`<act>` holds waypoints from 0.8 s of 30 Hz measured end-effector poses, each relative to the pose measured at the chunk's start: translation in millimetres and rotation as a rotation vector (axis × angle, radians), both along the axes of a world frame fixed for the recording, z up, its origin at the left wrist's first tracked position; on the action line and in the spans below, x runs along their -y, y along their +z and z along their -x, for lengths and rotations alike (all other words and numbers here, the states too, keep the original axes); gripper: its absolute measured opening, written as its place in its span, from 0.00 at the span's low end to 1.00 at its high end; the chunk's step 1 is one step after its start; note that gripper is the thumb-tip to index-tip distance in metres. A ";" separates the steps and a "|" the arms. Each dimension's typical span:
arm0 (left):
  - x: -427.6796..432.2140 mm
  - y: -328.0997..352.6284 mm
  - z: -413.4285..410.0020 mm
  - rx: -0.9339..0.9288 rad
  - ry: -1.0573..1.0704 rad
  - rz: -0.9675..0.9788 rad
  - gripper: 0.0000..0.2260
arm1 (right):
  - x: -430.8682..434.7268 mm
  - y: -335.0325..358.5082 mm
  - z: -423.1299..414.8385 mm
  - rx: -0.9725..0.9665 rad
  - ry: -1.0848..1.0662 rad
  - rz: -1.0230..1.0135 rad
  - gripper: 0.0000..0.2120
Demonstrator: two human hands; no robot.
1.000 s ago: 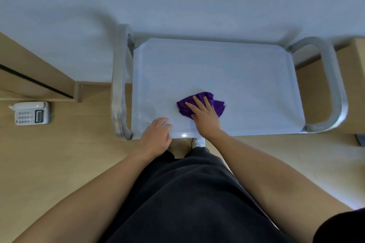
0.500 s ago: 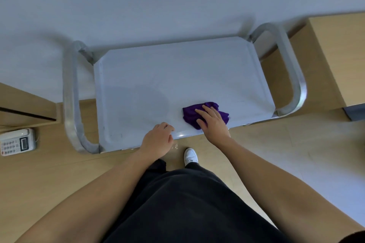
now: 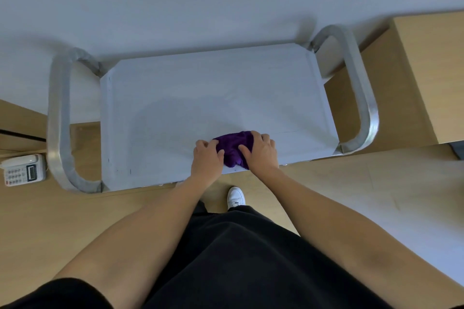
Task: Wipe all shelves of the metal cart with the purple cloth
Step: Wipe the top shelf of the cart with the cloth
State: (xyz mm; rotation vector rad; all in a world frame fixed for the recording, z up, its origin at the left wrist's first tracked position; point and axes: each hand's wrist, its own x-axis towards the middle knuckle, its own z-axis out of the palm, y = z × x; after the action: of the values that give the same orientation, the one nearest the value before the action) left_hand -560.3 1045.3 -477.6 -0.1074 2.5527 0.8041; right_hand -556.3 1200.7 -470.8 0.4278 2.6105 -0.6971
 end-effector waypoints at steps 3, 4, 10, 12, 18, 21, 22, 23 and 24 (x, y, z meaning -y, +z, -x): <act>-14.9 -2.6 8.9 0.017 0.042 -0.071 0.11 | 1.9 0.8 10.7 0.001 -0.044 0.122 0.22; -18.6 -3.7 11.5 0.023 0.054 -0.071 0.10 | 2.8 0.7 13.9 0.016 -0.034 0.135 0.22; -30.9 1.8 14.2 0.008 0.144 -0.169 0.07 | -5.5 -6.2 15.4 0.075 -0.111 0.246 0.23; -31.9 5.1 15.9 0.003 0.134 -0.225 0.08 | -9.5 -5.5 15.1 0.014 -0.099 0.290 0.18; -24.1 17.0 31.1 -0.154 0.068 -0.234 0.09 | -20.6 -2.0 28.9 -0.205 -0.005 0.146 0.14; -16.1 14.9 30.1 -0.094 0.089 -0.132 0.12 | -26.5 -4.9 28.8 -0.128 0.021 -0.080 0.19; -11.9 13.6 27.5 -0.064 0.121 -0.087 0.13 | -26.8 -4.5 27.8 -0.121 0.026 -0.111 0.20; -7.2 12.8 23.5 -0.046 0.148 -0.045 0.14 | -25.9 -3.5 26.1 -0.135 0.050 -0.126 0.20; -2.3 12.2 18.6 -0.038 0.162 -0.012 0.14 | -22.9 -2.6 24.3 -0.156 0.089 -0.128 0.19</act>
State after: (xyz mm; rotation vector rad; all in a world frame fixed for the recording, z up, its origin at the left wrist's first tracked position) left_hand -578.9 1047.6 -465.5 -0.3011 2.5998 0.8900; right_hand -580.6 1223.6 -473.4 0.3034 2.8123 -0.5560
